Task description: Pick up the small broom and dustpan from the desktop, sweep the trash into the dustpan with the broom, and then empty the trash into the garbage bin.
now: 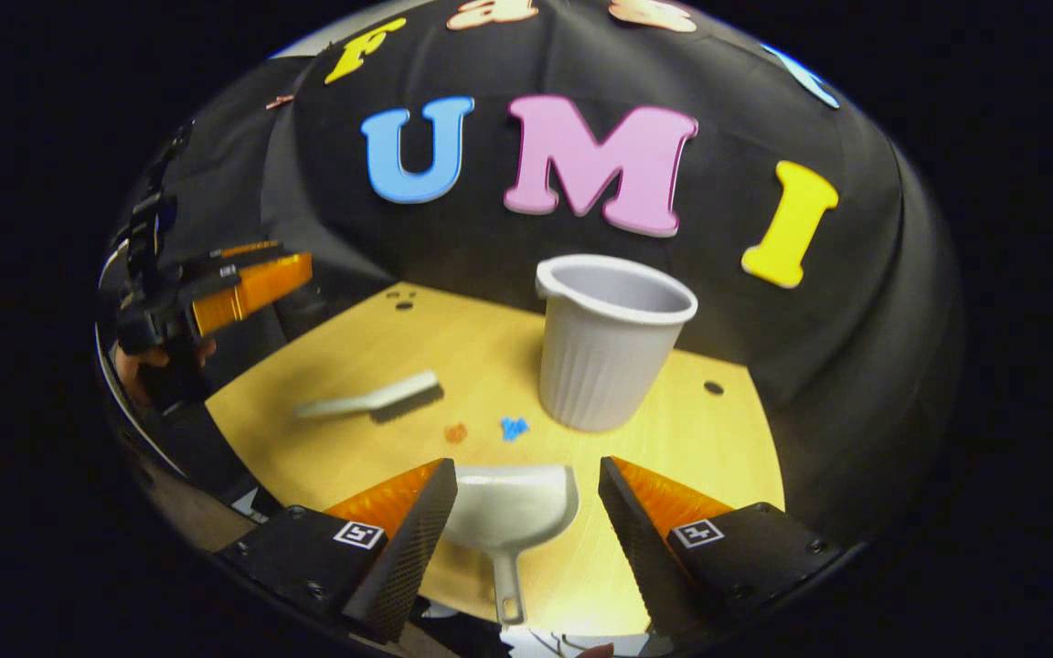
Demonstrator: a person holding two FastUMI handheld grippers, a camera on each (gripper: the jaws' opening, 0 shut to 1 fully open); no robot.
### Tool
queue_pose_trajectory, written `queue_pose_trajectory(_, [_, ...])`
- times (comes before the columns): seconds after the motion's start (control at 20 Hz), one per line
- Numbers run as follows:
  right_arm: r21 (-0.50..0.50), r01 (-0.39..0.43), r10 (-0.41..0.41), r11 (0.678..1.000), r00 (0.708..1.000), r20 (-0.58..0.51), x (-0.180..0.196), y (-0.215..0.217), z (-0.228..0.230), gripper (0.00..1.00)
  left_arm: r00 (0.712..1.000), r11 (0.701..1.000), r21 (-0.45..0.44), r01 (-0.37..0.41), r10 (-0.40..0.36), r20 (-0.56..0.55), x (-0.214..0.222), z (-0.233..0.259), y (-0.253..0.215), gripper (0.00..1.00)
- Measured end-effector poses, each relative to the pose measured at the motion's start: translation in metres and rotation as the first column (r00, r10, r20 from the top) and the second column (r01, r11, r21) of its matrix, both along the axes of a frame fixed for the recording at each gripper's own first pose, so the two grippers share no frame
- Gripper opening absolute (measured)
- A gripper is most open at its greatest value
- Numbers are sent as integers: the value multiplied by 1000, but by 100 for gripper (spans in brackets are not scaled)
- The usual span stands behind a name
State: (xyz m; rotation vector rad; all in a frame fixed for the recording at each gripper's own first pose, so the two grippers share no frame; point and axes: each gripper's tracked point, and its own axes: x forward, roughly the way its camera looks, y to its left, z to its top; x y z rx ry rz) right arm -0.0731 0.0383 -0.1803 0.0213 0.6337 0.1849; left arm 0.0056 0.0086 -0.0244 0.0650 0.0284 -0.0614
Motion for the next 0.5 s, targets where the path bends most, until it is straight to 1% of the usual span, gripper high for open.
queue_pose_trajectory(0.05, [-12, -13, 13, 1000, 998, -64, -10, 2, -21, 98, 1000, 1000, 2, 1, -1, -2, 0, -2, 1, 97])
queue_pose_trajectory(0.15, [-19, -35, 31, 999, 987, -158, -24, 8, -50, 97, 1000, 1000, 9, 0, 0, -7, 0, -6, 5, 97])
queue_pose_trajectory(0.3, [-33, -53, 41, 998, 959, -280, -36, 15, -92, 97, 1000, 1000, 18, 6, -6, -15, 0, -10, 8, 97])
queue_pose_trajectory(0.5, [-44, -73, 51, 996, 923, -381, -37, 19, -135, 96, 1000, 999, 35, 9, -8, -22, 3, -14, 16, 97])
